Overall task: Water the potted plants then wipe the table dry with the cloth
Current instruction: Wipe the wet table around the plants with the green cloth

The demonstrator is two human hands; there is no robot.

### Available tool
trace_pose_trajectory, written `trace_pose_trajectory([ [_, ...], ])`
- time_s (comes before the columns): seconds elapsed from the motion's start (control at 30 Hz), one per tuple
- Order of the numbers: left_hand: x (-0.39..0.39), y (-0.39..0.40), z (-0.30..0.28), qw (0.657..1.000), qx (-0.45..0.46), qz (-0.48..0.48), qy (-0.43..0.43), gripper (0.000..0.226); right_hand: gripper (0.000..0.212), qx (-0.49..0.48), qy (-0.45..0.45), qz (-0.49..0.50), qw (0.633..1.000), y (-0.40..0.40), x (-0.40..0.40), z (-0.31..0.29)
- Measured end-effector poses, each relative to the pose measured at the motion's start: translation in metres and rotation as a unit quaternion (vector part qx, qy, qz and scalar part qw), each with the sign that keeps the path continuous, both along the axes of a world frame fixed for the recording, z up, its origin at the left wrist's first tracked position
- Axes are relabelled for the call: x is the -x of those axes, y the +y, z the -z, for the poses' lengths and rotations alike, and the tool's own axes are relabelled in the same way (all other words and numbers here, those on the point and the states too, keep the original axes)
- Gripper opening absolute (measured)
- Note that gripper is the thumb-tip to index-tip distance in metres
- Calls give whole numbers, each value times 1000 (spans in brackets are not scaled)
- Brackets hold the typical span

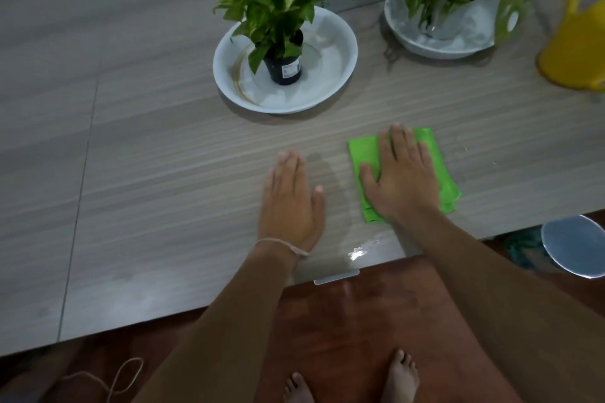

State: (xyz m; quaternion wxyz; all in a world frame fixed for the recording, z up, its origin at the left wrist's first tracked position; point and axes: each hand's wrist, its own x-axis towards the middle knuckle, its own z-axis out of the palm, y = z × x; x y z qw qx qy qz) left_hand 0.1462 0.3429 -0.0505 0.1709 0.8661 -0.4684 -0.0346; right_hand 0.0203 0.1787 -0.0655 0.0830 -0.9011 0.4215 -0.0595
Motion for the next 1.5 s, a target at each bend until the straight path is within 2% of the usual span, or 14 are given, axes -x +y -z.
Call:
trace_pose_trajectory([
  [0.17, 21, -49, 3, 998, -35, 47, -12, 65, 84, 7, 18, 49, 999, -62, 40, -1],
  [0.3, 26, -51, 13, 998, -61, 22, -16, 69, 84, 10, 15, 87, 996, -101, 62, -2],
  [0.5, 27, -53, 14, 999, -42, 6, -11, 71, 87, 12, 32, 99, 995, -155, 86, -6],
  [0.73, 28, -53, 21, 999, 2, 10, -30, 65, 92, 7, 52, 114, 992, -162, 78, 1],
  [0.87, 26, -53, 23, 999, 8, 15, -48, 64, 94, -5, 60, 141, 988, -145, 49, -1],
  [0.97, 26, -54, 20, 999, -14, 19, -38, 66, 89, 6, 68, 79, 995, -106, 11, 0],
  [1.1, 26, -53, 21, 999, -13, 13, -28, 68, 85, 8, 35, 20, 999, -69, -38, 4],
  [1.5, 24, -51, 22, 1000, 9, 15, -12, 66, 82, -11, 82, -16, 996, -144, -119, -5],
])
